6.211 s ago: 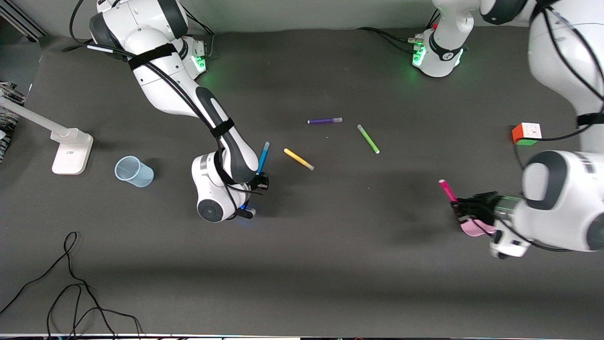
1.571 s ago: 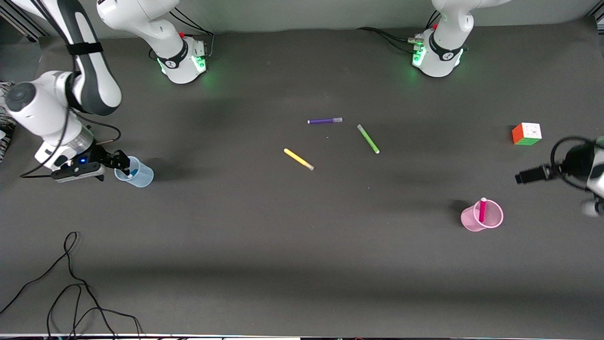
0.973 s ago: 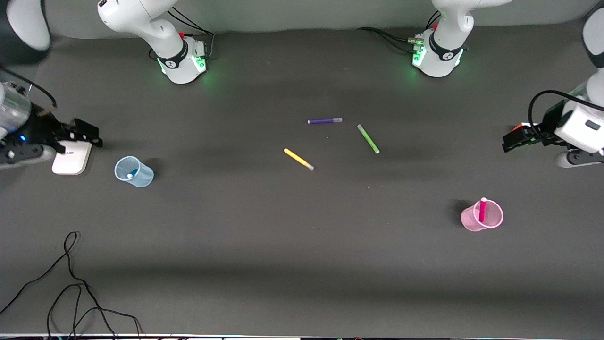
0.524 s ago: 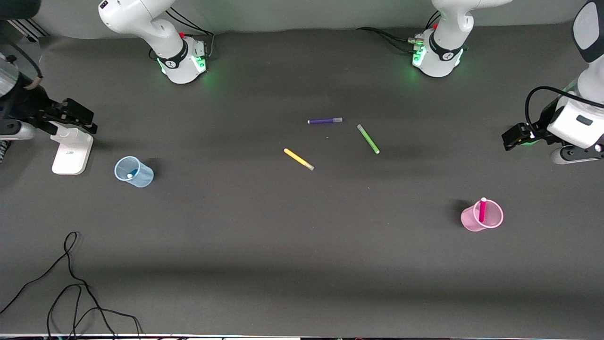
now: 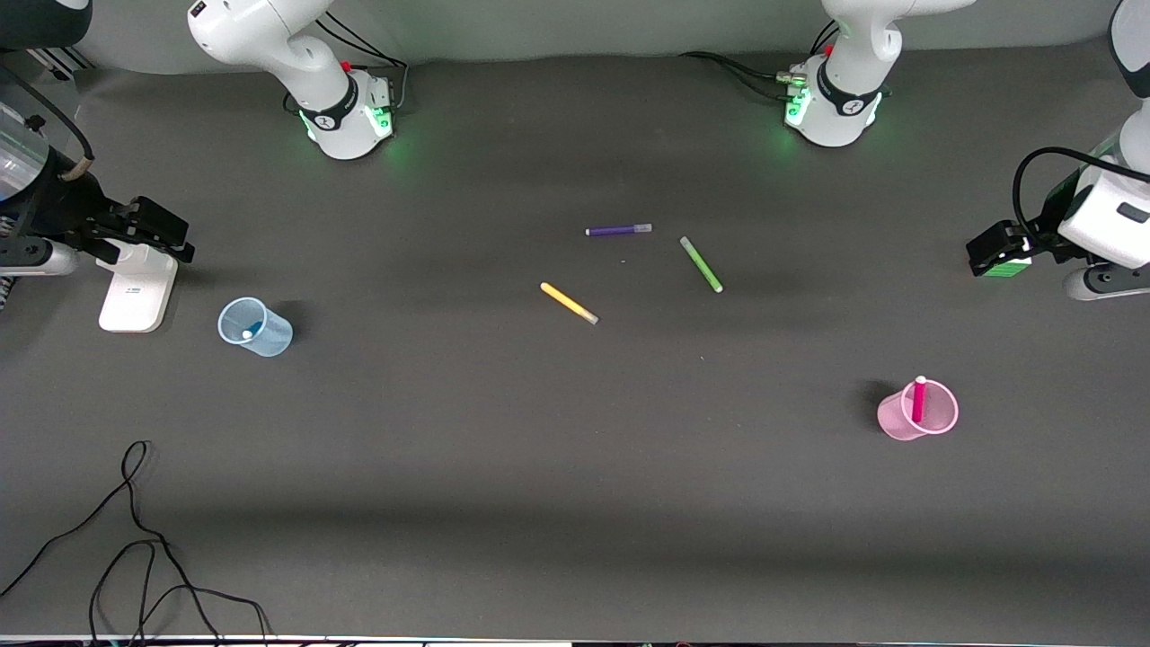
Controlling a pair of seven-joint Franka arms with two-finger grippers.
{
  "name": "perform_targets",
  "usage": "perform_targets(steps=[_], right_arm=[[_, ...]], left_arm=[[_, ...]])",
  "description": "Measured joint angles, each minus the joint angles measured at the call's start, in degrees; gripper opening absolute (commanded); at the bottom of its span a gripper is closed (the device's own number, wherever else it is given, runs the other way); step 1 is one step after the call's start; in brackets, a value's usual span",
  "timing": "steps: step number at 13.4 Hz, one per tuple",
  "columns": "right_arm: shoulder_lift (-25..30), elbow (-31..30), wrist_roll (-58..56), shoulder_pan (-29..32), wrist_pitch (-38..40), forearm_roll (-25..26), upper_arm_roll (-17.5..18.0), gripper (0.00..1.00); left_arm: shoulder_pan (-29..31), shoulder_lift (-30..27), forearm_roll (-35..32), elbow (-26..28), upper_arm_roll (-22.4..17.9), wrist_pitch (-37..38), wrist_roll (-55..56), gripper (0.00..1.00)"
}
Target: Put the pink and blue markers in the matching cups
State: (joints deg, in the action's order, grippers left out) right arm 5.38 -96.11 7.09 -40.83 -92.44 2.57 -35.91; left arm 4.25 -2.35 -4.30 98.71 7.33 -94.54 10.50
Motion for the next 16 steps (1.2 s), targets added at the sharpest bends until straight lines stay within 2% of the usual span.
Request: perform_targets(steps=[9, 10, 11, 13, 14, 16], right_arm=[[-1.3, -0.3, 0.0, 1.8, -1.1, -1.8, 0.6, 1.0], [-1.4, -0.5, 0.0, 4.3, -1.2, -1.9, 2.6, 1.0], [-1.4, -0.7, 0.0, 9.2, -1.2, -1.9, 7.2, 1.0], [-1.5, -0.7, 0.0, 21.0, -1.2, -2.0, 19.1, 1.0], [-1.6, -0.7, 0.0, 25.4, -1.2, -2.0, 23.7, 1.0], [-1.6, -0.7, 0.0, 31.6, -1.2, -2.0, 29.8, 1.0]], left_arm=[[0.0, 0.0, 2.2, -0.1, 0.2, 2.2, 0.0, 1.0], [0.0, 0.0, 2.3, -0.2, 0.2, 2.4, 0.0, 1.0], [0.0, 0.0, 2.4, -0.2, 0.2, 2.4, 0.0, 1.0], [0.0, 0.0, 2.4, -0.4, 0.2, 2.5, -0.2, 1.0], [0.0, 0.0, 2.4, -0.5, 0.2, 2.7, -0.5, 1.0], [0.0, 0.0, 2.4, -0.8, 0.1, 2.9, -0.6, 1.0]])
